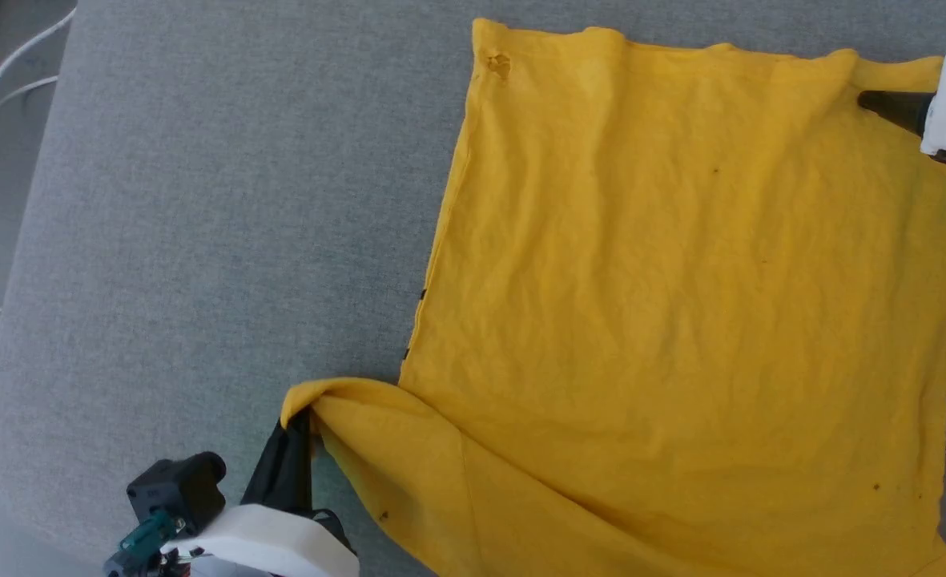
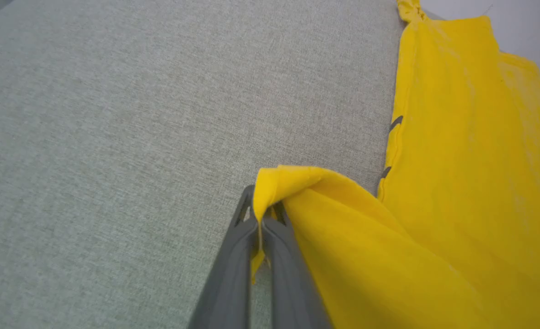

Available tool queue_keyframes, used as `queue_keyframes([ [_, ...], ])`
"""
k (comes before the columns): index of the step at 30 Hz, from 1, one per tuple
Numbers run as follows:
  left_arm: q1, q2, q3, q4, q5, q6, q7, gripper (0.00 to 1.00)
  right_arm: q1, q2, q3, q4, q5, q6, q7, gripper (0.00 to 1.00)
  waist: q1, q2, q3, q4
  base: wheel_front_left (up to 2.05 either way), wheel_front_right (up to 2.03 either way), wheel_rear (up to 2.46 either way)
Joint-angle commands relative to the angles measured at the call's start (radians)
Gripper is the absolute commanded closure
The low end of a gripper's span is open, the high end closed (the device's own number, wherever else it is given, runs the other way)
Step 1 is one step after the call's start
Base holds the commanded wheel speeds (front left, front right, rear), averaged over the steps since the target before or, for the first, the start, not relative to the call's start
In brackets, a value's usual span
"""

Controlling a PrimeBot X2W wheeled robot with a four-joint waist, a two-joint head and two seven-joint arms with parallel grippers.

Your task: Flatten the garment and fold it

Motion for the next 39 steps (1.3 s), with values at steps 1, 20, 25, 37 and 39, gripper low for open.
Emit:
queue_keyframes([
  [1,-0.019,-0.002,0.001,0.006,0.007,-0.001,-0.007,1.0,0.081,0.042,0.045,0.038,0.027,-0.001,0.062,1.0,0.0002,0.0,-0.001,0.003,0.0,0.0,0.0],
  [20,0.06,0.04,0.024,0.074,-0.023,0.013,0.042,1.0,0.177,-0.206,0.287,-0.235,-0.054,-0.001,-0.171,1.0,0.0002,0.0,-0.305,-0.09,0.0,0.0,0.0],
  [25,0.116,0.067,0.047,0.079,-0.029,0.03,0.071,1.0,0.367,-0.307,0.254,-0.364,-0.028,-0.001,-0.193,1.0,0.0002,0.0,-0.413,-0.155,0.0,0.0,0.0],
  [37,0.218,0.085,0.085,0.053,-0.046,0.064,0.09,1.0,1.073,-0.291,-0.156,-0.582,-0.014,-0.001,-0.213,1.0,0.0002,0.0,-0.462,-0.312,0.0,0.0,0.0],
  [39,0.223,0.087,0.09,0.053,-0.049,0.067,0.092,1.0,1.199,-0.222,-0.244,-0.625,-0.034,-0.001,-0.199,1.0,0.0002,0.0,-0.457,-0.332,0.0,0.0,0.0],
])
